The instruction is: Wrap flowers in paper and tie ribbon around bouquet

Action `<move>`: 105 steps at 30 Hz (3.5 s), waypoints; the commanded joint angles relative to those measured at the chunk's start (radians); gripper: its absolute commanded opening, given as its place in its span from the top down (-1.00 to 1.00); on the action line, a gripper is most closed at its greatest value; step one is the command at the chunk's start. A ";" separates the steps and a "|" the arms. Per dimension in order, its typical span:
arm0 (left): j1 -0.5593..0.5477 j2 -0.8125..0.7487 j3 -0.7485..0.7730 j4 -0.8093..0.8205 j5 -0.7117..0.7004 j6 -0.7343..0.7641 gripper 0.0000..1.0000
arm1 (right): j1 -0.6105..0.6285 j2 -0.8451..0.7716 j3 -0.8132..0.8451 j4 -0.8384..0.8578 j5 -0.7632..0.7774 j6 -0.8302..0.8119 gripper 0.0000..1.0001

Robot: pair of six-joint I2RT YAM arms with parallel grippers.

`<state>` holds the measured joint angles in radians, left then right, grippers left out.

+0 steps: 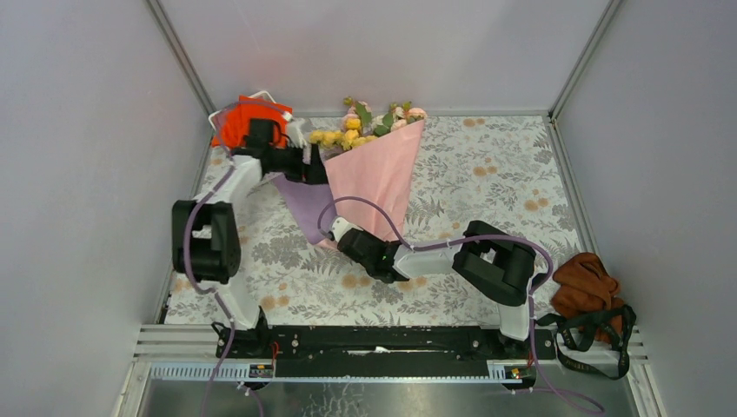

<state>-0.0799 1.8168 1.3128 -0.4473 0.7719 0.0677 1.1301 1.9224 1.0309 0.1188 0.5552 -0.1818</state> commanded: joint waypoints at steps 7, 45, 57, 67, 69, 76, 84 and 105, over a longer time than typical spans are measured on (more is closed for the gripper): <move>0.031 -0.181 -0.145 0.209 0.240 -0.247 -0.97 | 0.007 0.033 -0.009 -0.024 -0.086 0.033 1.00; 0.035 0.143 -0.209 0.280 -0.170 -0.202 1.00 | -0.395 -0.131 0.061 -0.062 -0.987 0.427 0.56; 0.034 0.112 -0.235 0.254 -0.205 -0.140 1.00 | -0.621 -0.362 -0.391 -0.164 -0.861 0.700 0.95; 0.032 0.103 -0.268 0.270 -0.179 -0.147 1.00 | -0.713 -0.308 -0.200 -0.087 -0.974 0.664 -0.26; 0.032 0.103 -0.276 0.276 -0.176 -0.152 1.00 | -0.734 -0.219 -0.148 -0.033 -0.977 0.690 -0.39; 0.032 0.107 -0.283 0.272 -0.168 -0.158 1.00 | -0.771 0.080 0.076 0.101 -1.008 0.734 -0.42; 0.032 0.100 -0.289 0.243 -0.180 -0.145 1.00 | -0.802 0.154 0.084 0.256 -1.087 0.828 0.39; -0.071 0.056 -0.365 0.230 -0.059 -0.116 1.00 | -0.749 -0.368 -0.078 -0.215 -0.714 0.516 0.18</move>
<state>-0.1570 1.8549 0.9752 -0.2146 0.7410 -0.0399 0.2089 1.6981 0.8669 0.0498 -0.4007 0.4473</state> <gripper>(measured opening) 0.006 0.415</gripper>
